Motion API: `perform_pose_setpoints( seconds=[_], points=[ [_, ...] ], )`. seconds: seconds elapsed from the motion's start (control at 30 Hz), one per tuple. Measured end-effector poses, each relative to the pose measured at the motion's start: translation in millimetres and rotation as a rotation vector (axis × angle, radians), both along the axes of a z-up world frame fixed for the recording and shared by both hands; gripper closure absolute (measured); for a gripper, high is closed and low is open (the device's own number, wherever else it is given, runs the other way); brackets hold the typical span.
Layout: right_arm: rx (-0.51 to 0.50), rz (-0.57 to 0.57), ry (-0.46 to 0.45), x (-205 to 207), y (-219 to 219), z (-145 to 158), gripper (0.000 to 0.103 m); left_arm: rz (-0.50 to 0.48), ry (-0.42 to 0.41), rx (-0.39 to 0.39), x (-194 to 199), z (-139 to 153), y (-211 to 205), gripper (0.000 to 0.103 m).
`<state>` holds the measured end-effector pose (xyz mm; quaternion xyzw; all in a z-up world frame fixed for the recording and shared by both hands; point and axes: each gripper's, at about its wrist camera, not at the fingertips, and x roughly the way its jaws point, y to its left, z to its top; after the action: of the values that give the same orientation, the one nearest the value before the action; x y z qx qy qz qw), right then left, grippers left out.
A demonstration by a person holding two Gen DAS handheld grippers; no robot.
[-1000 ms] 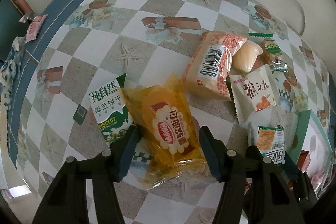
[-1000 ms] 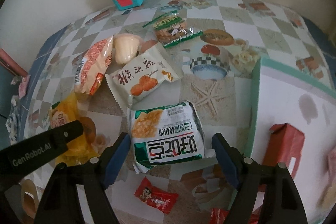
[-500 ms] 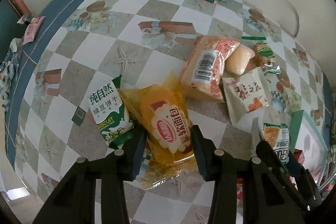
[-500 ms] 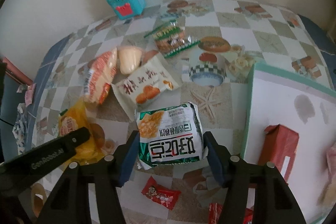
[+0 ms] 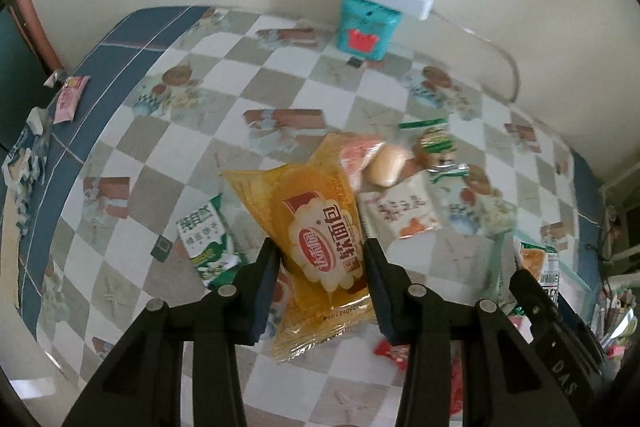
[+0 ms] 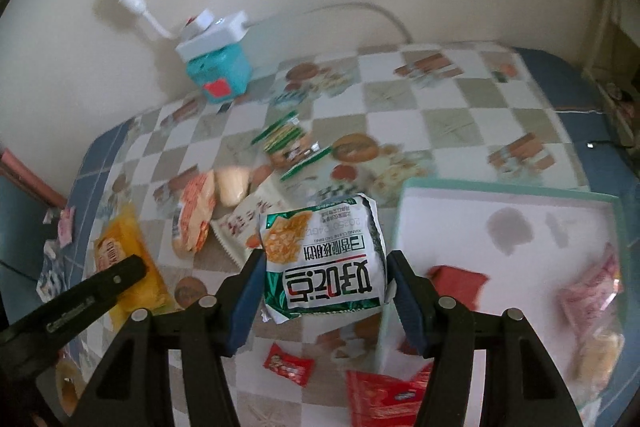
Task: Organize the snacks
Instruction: 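Lift both held packs and carry them over the white tray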
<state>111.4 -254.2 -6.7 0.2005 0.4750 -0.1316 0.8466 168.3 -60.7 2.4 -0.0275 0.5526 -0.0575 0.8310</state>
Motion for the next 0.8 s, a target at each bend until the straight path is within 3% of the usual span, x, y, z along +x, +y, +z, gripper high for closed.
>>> perform_pose_setpoints(
  seconds=[0.4,0.8],
  points=[
    [0.010,-0.227,-0.023,-51,-90,22,0.039,-0.124,-0.047,-0.010,-29,21,-67,0.059],
    [0.042,-0.382,0.014,-96,-159,8,0.039,-0.311,-0.058,-0.025,-64,15,-156,0.059]
  ],
)
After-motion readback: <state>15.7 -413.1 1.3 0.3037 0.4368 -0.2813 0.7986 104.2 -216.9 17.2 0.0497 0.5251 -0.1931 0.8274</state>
